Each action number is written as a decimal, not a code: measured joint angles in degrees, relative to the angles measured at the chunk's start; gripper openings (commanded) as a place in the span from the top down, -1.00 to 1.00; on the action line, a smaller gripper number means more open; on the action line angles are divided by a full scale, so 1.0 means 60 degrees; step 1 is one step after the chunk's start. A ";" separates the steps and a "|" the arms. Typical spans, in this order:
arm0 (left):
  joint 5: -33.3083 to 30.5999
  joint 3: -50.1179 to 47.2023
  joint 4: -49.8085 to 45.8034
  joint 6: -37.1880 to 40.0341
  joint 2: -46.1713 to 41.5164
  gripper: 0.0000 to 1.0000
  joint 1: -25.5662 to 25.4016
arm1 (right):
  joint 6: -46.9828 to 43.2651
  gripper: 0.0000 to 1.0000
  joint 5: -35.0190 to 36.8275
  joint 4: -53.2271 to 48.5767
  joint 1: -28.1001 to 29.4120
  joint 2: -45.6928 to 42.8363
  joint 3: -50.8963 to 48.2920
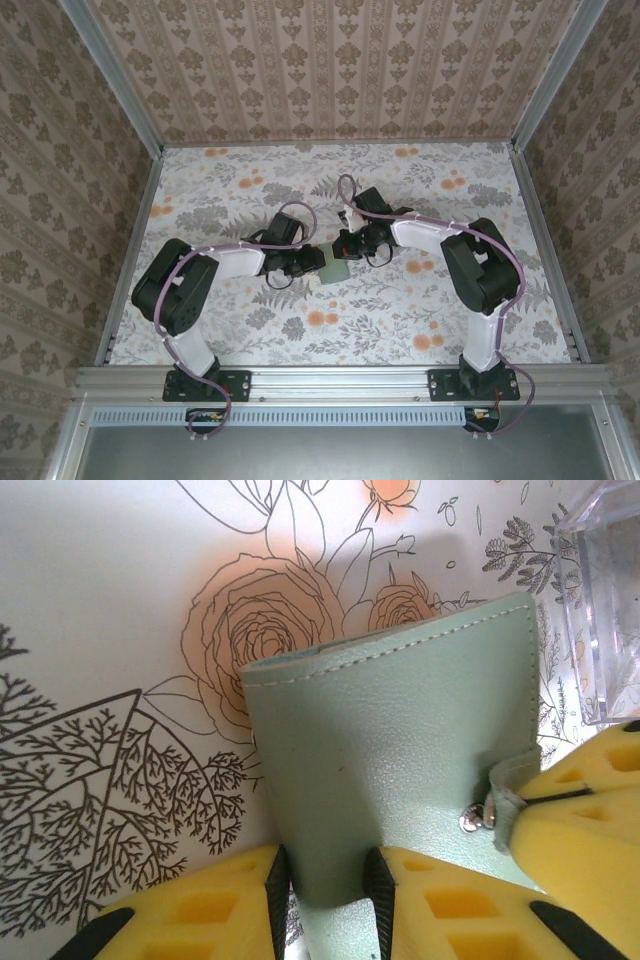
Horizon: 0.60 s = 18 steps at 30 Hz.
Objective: Put the credit cards into the card holder
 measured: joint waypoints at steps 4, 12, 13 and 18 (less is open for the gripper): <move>0.0000 0.0004 0.0000 -0.0004 0.0000 0.40 0.0000 | 0.0004 0.96 -0.0062 0.0036 -0.0029 0.0055 0.0004; 0.0000 0.0022 -0.0018 0.0000 0.0000 0.40 0.0000 | 0.0004 0.95 -0.0080 0.0033 -0.0029 0.0055 0.0004; 0.0000 0.0022 -0.0018 0.0000 0.0000 0.40 0.0000 | 0.0004 0.95 -0.0084 0.0033 -0.0029 0.0055 0.0004; 0.0000 0.0022 -0.0022 0.0000 0.0000 0.40 0.0000 | 0.0033 0.94 -0.0310 0.0044 -0.0040 0.0055 0.0004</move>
